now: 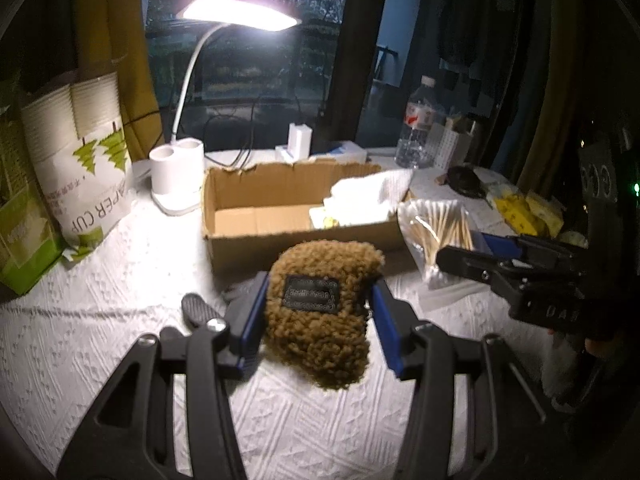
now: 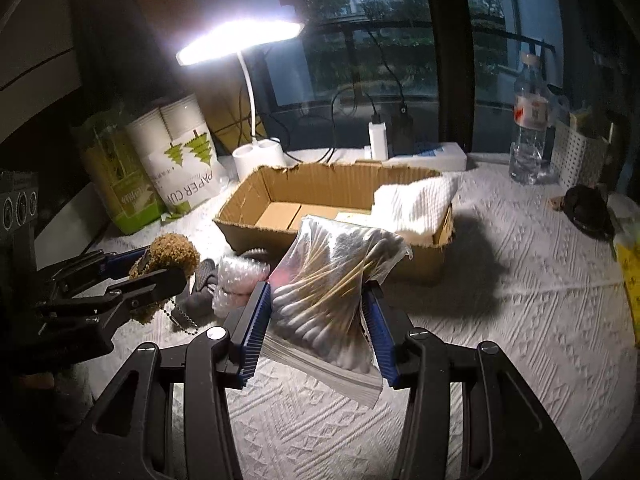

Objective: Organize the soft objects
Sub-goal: 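Carry the swab bag and brown pouch over the cardboard box with both tools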

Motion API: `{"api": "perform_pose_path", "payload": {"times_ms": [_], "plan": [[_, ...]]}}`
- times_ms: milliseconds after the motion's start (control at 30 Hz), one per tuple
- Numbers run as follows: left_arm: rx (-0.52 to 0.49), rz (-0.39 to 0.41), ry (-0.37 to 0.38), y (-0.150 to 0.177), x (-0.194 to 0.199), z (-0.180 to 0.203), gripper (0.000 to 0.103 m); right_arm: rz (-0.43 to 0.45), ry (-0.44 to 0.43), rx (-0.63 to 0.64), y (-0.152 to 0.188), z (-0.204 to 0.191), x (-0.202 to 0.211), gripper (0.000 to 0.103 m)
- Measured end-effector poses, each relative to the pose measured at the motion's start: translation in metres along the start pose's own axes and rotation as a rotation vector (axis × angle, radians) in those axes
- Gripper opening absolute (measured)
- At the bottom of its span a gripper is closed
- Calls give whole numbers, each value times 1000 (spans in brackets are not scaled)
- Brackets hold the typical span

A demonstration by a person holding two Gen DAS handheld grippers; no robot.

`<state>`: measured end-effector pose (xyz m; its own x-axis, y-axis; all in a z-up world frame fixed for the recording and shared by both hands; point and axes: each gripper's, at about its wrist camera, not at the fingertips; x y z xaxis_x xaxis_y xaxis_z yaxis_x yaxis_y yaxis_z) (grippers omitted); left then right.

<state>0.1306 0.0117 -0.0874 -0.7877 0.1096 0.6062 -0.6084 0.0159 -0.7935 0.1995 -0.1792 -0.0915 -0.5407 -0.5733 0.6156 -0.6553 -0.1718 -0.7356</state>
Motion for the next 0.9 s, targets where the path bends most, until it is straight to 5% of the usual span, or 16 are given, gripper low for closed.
{"api": "perform_pose_path", "payload": {"times_ms": [900], "plan": [[8, 47, -15, -58, -38, -9, 50, 47, 8, 17, -53, 29, -18, 49]]}}
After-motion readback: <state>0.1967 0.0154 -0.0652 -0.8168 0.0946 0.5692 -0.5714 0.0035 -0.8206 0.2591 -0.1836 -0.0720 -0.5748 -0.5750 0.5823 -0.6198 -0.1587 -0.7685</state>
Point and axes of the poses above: each gripper's, at about its wrist camera, not at the fingertips, and x roughly against the way its jaws point, z to its right, y to its underside, and after that the axes turned 8 degrees about -x, right-handed
